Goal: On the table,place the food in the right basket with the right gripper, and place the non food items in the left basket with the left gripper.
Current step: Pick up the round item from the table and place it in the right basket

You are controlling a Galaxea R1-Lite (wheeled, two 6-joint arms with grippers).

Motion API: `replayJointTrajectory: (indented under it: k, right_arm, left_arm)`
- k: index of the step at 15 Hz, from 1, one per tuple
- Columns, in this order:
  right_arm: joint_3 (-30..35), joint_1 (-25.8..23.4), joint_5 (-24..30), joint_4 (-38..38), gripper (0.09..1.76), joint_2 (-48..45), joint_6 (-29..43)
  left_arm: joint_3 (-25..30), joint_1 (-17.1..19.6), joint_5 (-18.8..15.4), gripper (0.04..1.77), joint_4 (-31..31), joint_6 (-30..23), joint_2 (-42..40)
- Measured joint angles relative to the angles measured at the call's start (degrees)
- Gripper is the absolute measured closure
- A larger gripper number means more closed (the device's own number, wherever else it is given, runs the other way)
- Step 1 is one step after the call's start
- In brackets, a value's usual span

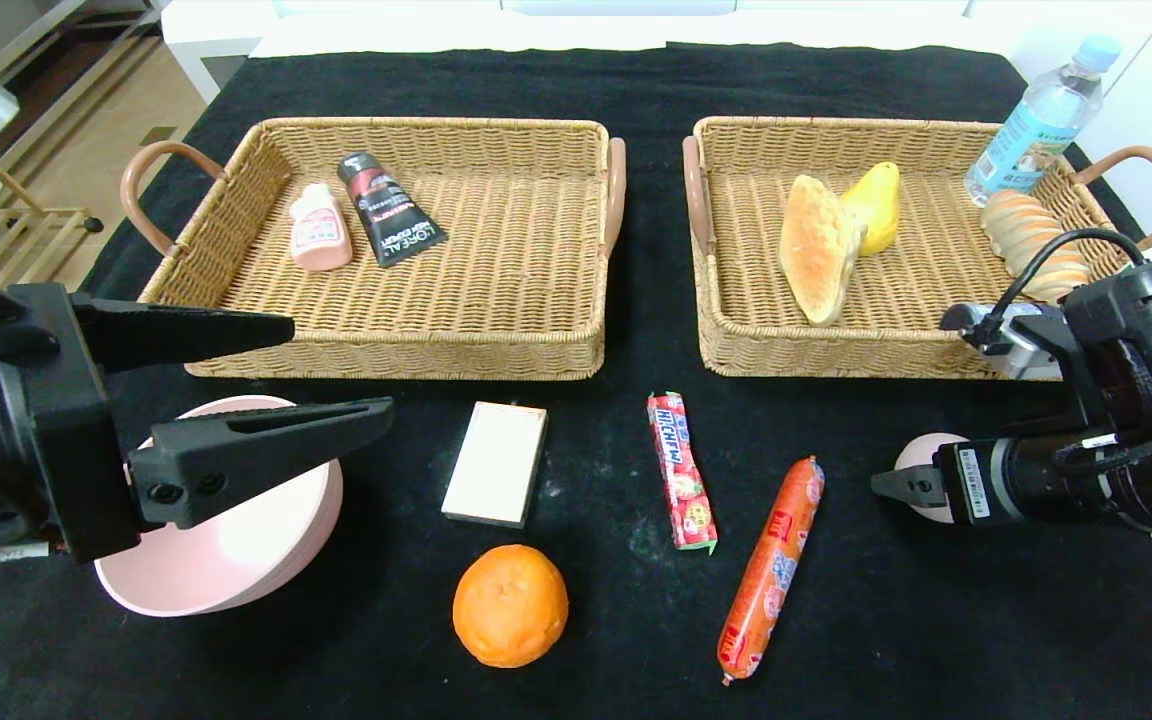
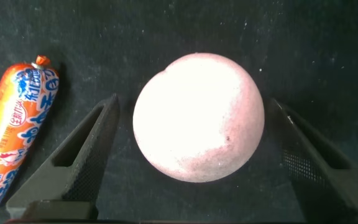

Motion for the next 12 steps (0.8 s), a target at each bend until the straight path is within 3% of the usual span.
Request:
replayJointTrajectory:
  k: [4,7,8,9,12]
  right_arm:
    - [0.0,0.0,0.0,0.0,0.76,0.0,0.0]
    - [-0.1,0.0,0.1,0.0,1.06,0.0,0.0]
    - [-0.1,0.0,0.1,0.0,1.30,0.0,0.0]
    - [-0.1,0.0,0.1,0.0,1.68,0.0,0.0]
    - [-0.1,0.0,0.1,0.0,1.69,-0.1,0.0]
  left_arm:
    - [0.0,0.0,0.0,0.09,0.0,0.0,-0.1]
    - [0.0,0.0,0.0,0.09,0.0,0.0,-0.1]
    - [0.0,0.0,0.0,0.09,0.0,0.0,-0.1]
    - [0.0,0.0,0.0,0.09,0.0,0.0,-0.1]
    - [0.0,0.0,0.0,0.09,0.0,-0.1,-0.1]
